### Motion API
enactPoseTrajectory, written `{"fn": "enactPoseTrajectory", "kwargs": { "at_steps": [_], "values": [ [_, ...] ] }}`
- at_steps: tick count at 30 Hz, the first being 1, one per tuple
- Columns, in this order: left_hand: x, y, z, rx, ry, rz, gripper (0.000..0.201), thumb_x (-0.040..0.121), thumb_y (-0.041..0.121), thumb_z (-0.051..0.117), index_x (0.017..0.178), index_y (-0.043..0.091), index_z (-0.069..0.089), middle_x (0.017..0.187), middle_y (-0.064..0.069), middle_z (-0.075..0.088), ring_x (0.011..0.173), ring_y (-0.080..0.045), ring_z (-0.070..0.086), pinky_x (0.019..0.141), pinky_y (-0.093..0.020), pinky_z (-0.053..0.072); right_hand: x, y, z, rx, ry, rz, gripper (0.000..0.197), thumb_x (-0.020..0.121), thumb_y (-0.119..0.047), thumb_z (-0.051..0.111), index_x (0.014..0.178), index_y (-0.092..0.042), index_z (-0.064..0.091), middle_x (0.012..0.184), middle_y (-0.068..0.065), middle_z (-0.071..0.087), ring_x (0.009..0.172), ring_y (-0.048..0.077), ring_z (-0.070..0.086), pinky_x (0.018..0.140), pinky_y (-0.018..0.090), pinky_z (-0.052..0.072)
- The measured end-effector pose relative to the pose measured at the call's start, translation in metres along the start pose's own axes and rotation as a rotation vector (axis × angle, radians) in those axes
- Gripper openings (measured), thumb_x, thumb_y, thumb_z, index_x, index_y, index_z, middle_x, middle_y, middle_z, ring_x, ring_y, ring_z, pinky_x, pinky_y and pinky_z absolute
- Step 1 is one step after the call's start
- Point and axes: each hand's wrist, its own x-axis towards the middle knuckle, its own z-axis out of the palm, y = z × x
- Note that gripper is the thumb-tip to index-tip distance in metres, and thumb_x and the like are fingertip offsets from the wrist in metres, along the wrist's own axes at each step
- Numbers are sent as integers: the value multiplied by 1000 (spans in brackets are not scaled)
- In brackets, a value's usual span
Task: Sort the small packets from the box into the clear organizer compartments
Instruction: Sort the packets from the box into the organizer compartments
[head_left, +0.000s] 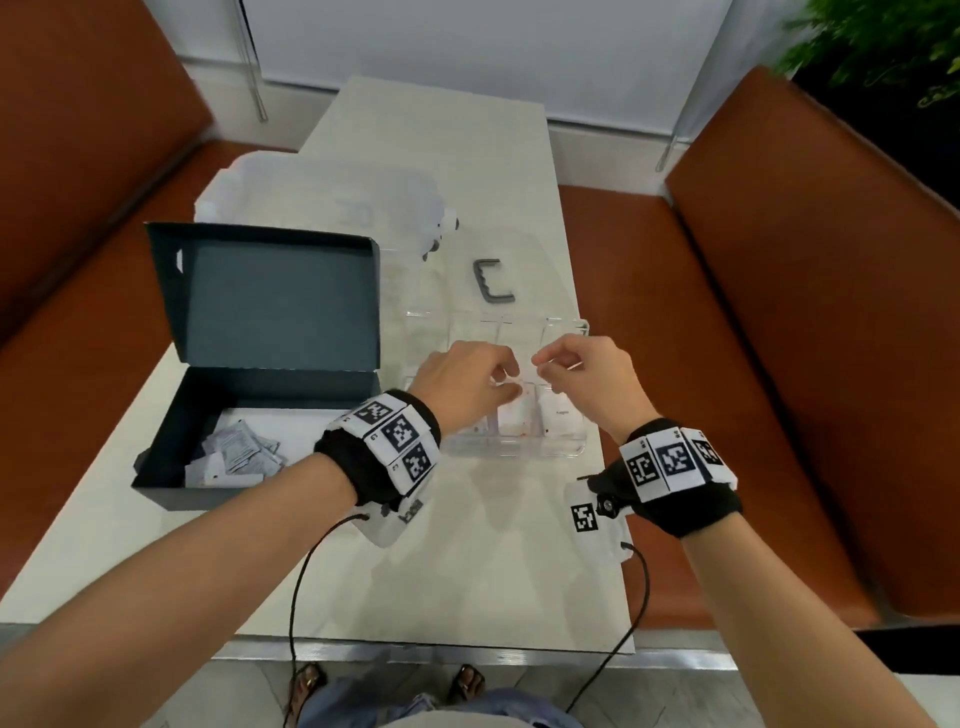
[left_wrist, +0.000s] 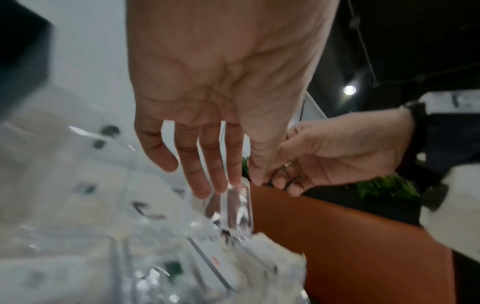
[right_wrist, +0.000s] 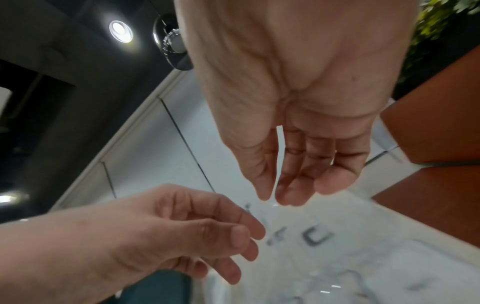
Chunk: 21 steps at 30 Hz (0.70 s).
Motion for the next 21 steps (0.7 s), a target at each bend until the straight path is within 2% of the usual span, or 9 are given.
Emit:
{"fn": "enactPoseTrajectory", "kwargs": {
  "at_steps": [4, 6, 8, 11, 14, 16, 18, 19, 21],
  "values": [
    [-44, -69, -65, -92, 133, -124, 18, 90, 35, 63, 105, 26, 69, 97, 8, 69, 91, -13, 65, 88, -39, 53, -1, -66, 42, 37, -190, -139, 10, 88, -14, 64, 92, -19, 71, 78, -4, 69, 69, 9, 66, 62, 11, 45],
    [-68, -112, -91, -74, 214, -209, 14, 89, 32, 65, 101, 24, 69, 92, 7, 69, 89, -14, 64, 87, -38, 53, -1, -97, 74, 11, -311, -211, 12, 88, -13, 63, 95, -17, 71, 77, -6, 67, 68, 4, 62, 63, 8, 46],
    [-92, -153, -110, -44, 273, -297, 13, 90, 28, 65, 101, 21, 67, 95, 2, 69, 88, -16, 63, 85, -37, 53, 2, -125, 109, -57, -449, -282, 14, 88, -14, 64, 100, -14, 71, 80, -6, 66, 69, 0, 59, 65, 5, 43],
    [-122, -203, -119, 28, 304, -451, 23, 90, 26, 65, 111, 17, 60, 107, -4, 62, 95, -22, 60, 86, -42, 51, 9, -159, 164, -262, -681, -350, 25, 88, -17, 66, 113, -13, 65, 87, -1, 65, 83, 14, 63, 77, 19, 47],
    [-143, -233, -114, 39, 226, -583, 43, 90, 33, 65, 125, 13, 50, 121, -11, 49, 102, -28, 56, 88, -42, 48, 17, -174, 215, -538, -851, -382, 54, 80, -19, 74, 130, -19, 52, 103, 4, 54, 94, 21, 55, 83, 32, 48],
    [-151, -245, -107, -9, 113, -621, 52, 90, 37, 64, 130, 11, 46, 125, -14, 48, 106, -30, 56, 88, -41, 48, 21, -177, 243, -693, -938, -390, 76, 74, -16, 79, 140, -25, 41, 101, 5, 49, 93, 25, 56, 78, 37, 53],
    [-154, -253, -99, -60, -8, -600, 49, 92, 35, 63, 130, 9, 46, 121, -16, 56, 104, -30, 58, 83, -37, 49, 24, -178, 264, -848, -963, -451, 91, 70, -13, 80, 145, -28, 32, 88, 2, 45, 85, 26, 54, 71, 36, 53],
    [-155, -255, -95, -99, -39, -586, 44, 93, 31, 61, 129, 9, 46, 116, -17, 60, 99, -30, 60, 80, -36, 51, 26, -178, 271, -896, -960, -470, 94, 68, -13, 81, 145, -29, 29, 87, 1, 42, 86, 26, 54, 72, 37, 53],
    [-155, -256, -88, -143, -48, -571, 34, 95, 24, 55, 123, 8, 47, 108, -19, 62, 92, -34, 63, 74, -37, 51, 29, -179, 281, -945, -942, -454, 95, 67, -13, 81, 145, -26, 28, 99, 4, 43, 96, 27, 53, 78, 41, 53]
  ]
}}
